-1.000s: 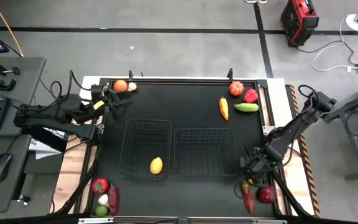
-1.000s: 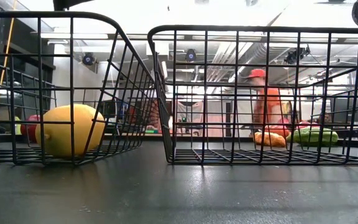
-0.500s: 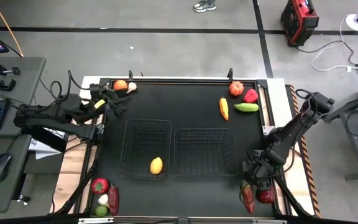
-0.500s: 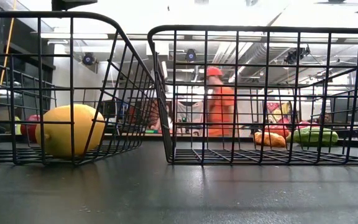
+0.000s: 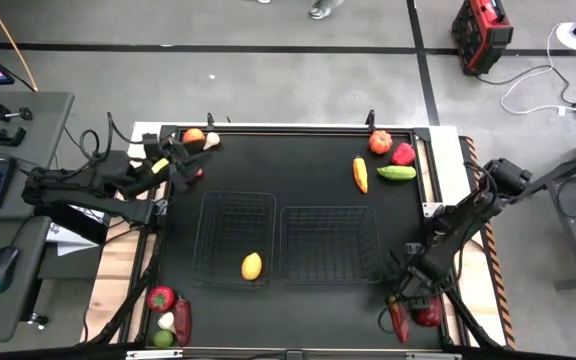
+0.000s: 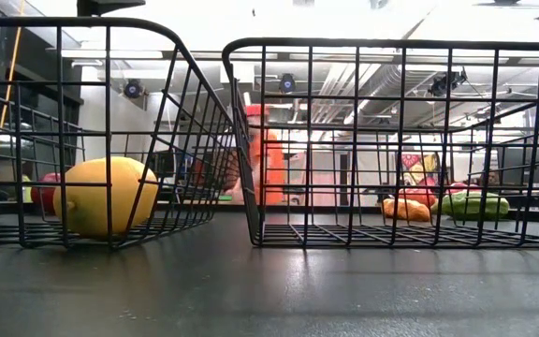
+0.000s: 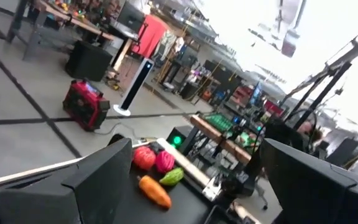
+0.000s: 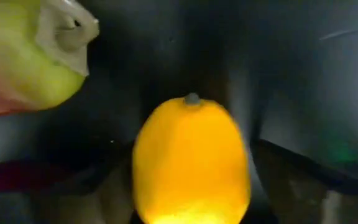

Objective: Sort produce into baskets
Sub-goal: Put the yellow lemon into the left wire basket

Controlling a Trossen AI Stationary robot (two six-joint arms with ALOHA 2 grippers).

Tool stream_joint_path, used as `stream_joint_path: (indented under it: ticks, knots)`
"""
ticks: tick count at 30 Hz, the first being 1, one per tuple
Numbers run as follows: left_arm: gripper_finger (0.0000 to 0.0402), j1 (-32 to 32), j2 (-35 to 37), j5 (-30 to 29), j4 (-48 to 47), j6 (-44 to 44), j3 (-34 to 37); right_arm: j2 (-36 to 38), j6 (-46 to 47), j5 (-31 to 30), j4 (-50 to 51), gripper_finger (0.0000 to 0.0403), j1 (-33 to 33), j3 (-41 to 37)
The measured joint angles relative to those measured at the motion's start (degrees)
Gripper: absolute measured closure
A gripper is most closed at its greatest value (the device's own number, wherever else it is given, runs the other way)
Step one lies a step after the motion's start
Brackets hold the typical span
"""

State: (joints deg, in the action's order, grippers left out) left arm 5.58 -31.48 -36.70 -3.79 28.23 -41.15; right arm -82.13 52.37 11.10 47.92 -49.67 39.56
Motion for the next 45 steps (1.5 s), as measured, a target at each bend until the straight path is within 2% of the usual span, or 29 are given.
stream_joint_path:
  ticks: [4,5,9,13,17,20,23,28,32,38,42,45]
  knots:
    - [0.0057,0.00,0.00,0.06,3.93,-2.06,0.00,2.82,0.12,-2.58,8.16,0.0228,0.00,5.21]
    - [0.0057,0.00,0.00,0.30,4.59,-2.51,0.00,3.55,0.10,-3.54,10.57,0.0237,0.00,6.66]
    - [0.0057,0.00,0.04,1.56,5.05,-3.70,0.00,6.63,1.69,-7.52,21.97,0.0238,0.32,14.53]
    - [0.0057,0.02,0.00,3.29,4.99,-5.40,0.00,8.03,6.14,-16.30,32.45,0.0238,1.85,23.75]
    - [0.0057,0.02,0.02,4.23,5.00,-5.38,0.00,7.98,5.99,-26.46,31.97,0.0237,6.35,31.20]
    - [0.0057,0.00,0.01,6.45,5.30,-4.31,0.00,7.20,0.13,-33.17,21.96,0.0224,11.92,33.41]
    - [0.0057,0.02,0.00,10.03,6.14,-3.00,0.00,4.65,-11.54,-34.65,6.77,0.0217,18.99,33.62]
    - [0.0057,0.02,0.00,12.36,7.46,-3.09,0.00,-2.95,-30.94,-30.49,-19.70,0.0214,30.19,33.62]
    - [0.0057,0.02,0.00,12.35,7.43,-4.32,0.00,-10.05,-37.67,-23.89,-39.87,0.0212,37.20,33.62]
    - [0.0057,0.02,0.00,12.14,7.41,-4.38,0.00,-20.19,-33.40,-15.24,-59.63,0.0211,42.67,33.62]
    - [0.0057,0.02,0.00,12.03,7.39,-4.38,0.00,-23.76,-23.50,-14.52,-66.40,0.0211,44.43,33.62]
    - [0.0057,0.02,0.00,11.99,7.31,-4.38,0.00,-24.50,-15.05,-14.45,-67.48,0.0210,45.62,33.62]
